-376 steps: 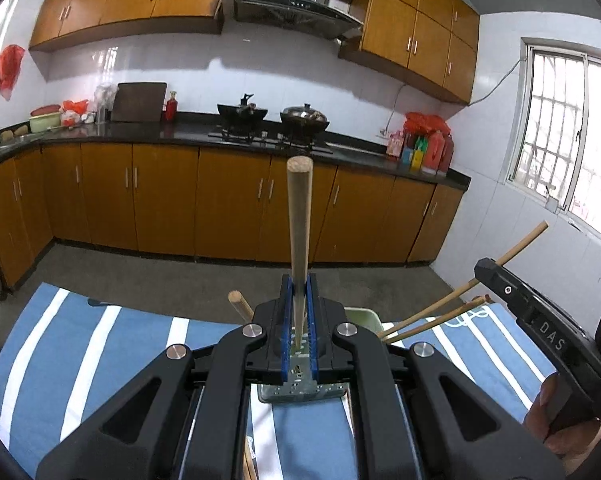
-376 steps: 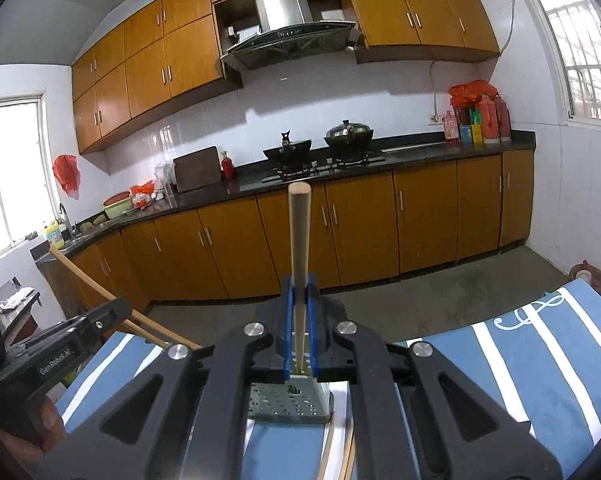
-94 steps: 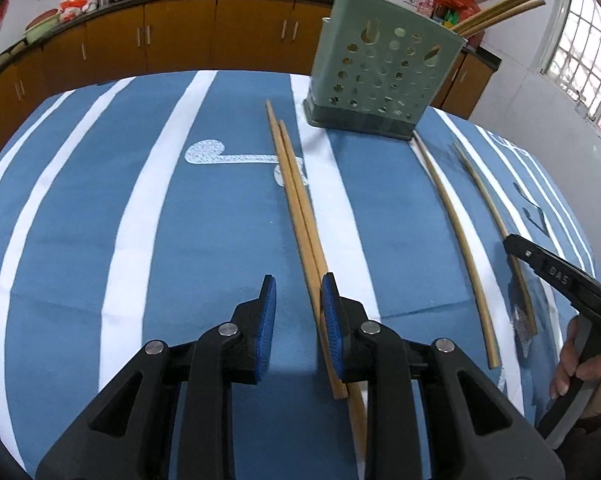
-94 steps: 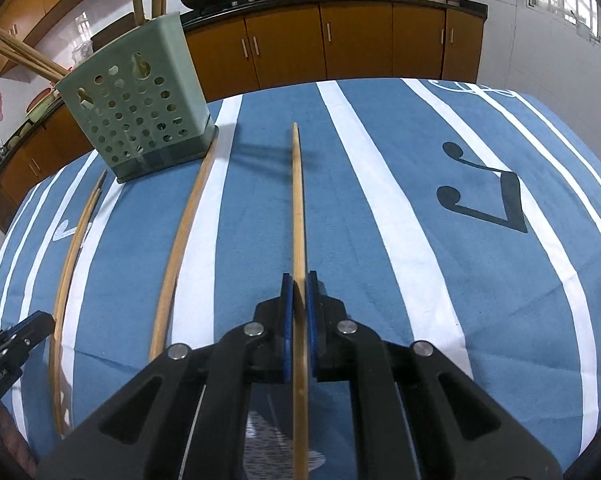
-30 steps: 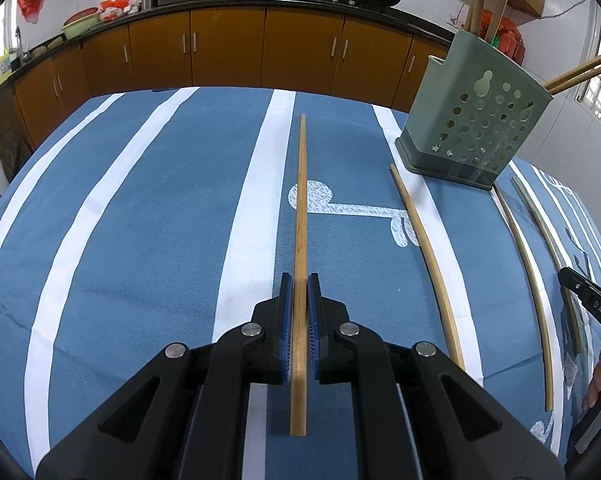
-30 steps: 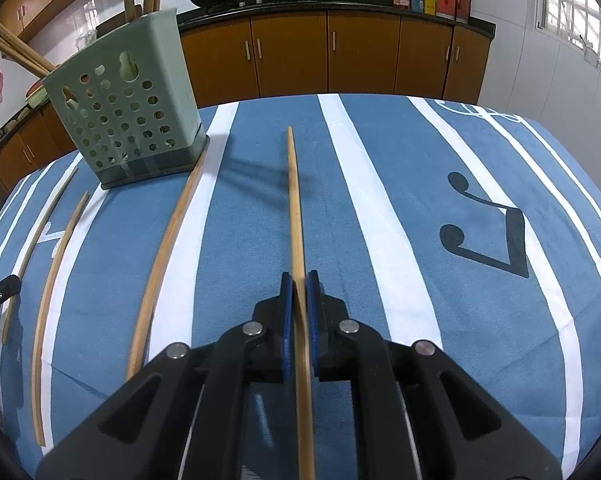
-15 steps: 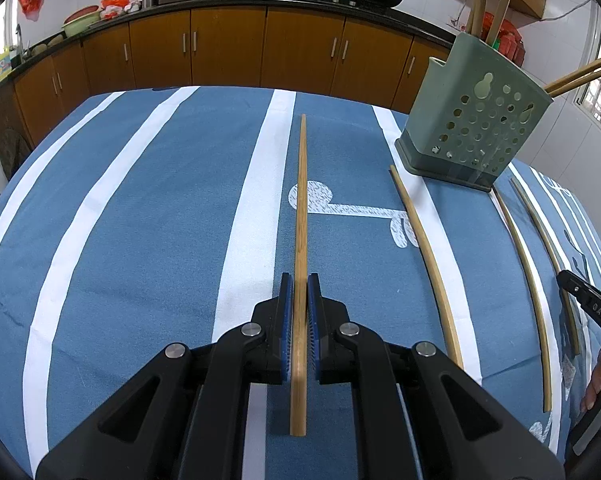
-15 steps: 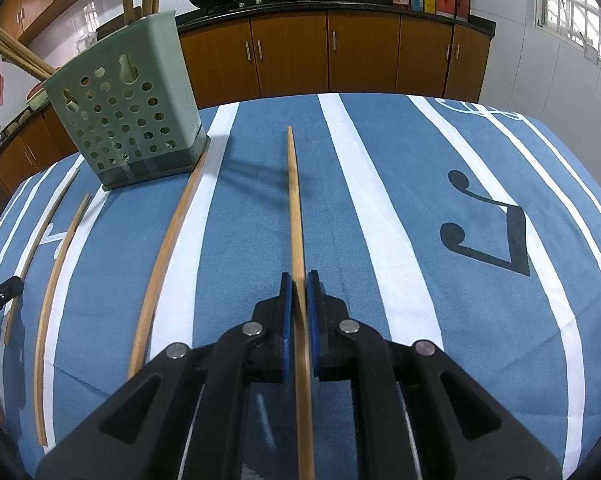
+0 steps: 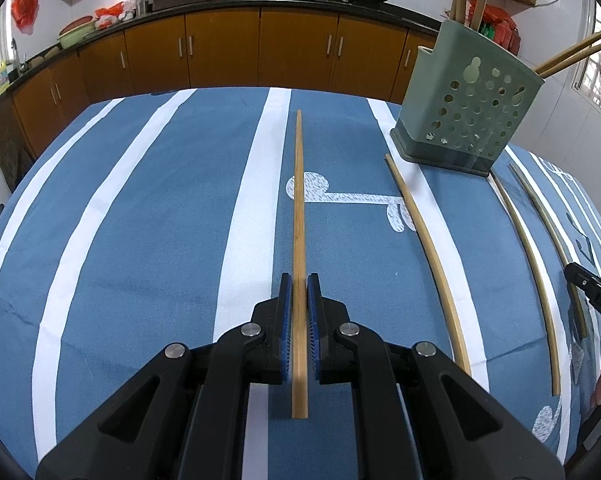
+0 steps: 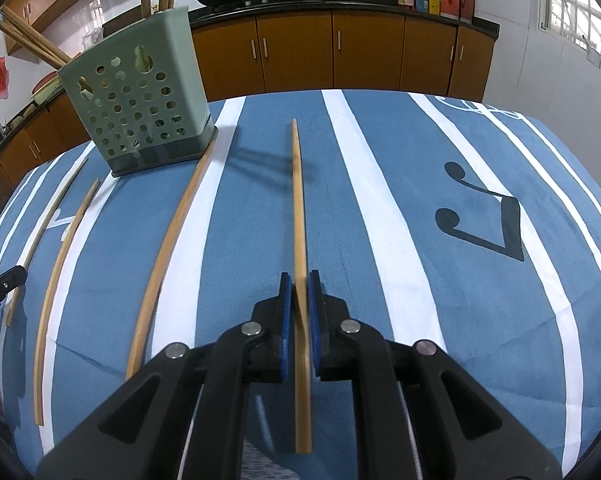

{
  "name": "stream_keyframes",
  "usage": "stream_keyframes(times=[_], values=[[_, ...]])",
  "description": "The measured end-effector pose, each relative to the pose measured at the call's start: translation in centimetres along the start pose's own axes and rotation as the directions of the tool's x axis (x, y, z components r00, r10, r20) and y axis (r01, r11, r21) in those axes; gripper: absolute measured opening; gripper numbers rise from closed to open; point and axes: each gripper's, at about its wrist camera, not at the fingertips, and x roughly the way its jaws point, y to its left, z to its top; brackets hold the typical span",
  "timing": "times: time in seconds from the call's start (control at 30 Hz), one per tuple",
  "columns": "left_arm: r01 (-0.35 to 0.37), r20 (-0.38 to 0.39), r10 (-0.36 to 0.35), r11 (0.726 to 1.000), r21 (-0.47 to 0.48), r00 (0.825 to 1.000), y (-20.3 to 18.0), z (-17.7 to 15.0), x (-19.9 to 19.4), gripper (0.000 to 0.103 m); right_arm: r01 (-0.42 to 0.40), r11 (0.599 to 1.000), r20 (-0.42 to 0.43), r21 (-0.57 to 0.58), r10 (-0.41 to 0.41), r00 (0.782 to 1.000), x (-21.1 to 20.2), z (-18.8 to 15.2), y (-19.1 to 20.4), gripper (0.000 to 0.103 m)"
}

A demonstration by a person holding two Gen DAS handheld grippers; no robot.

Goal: Organize utensils
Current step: 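Grasp a chopstick with the right tool while the left tool grasps another, then lift both held chopsticks upright and carry them over the green holder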

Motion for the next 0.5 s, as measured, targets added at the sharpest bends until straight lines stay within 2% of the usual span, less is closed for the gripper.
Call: stream_keyframes(times=[0.2, 0.3, 0.37, 0.5], values=[[0.017, 0.002, -0.017, 1.000, -0.017, 1.000, 0.3, -0.1, 0.0, 0.008, -0.013, 1.000, 0.001, 0.010, 0.013, 1.000, 0.0, 0.1, -0.2, 0.008], [0.003, -0.009, -0.003, 1.000, 0.003, 1.000, 0.1, -0.1, -0.2, 0.007, -0.014, 1.000, 0.002, 0.004, 0.014, 1.000, -0.3, 0.1, -0.3, 0.008], [0.017, -0.016, -0.017, 1.000, -0.005, 1.000, 0.1, 0.0, -0.8, 0.007, -0.032, 0.999, 0.028, 0.013, 0.032, 0.999, -1.3, 0.2, -0.4, 0.008], [0.033, 0.040, -0.033, 0.999, 0.002, 0.999, 0.1, 0.6, -3.5, 0.007, -0.041, 0.999, 0.127, -0.010, 0.042, 0.991, -4.4, 1.0, -0.1, 0.008]])
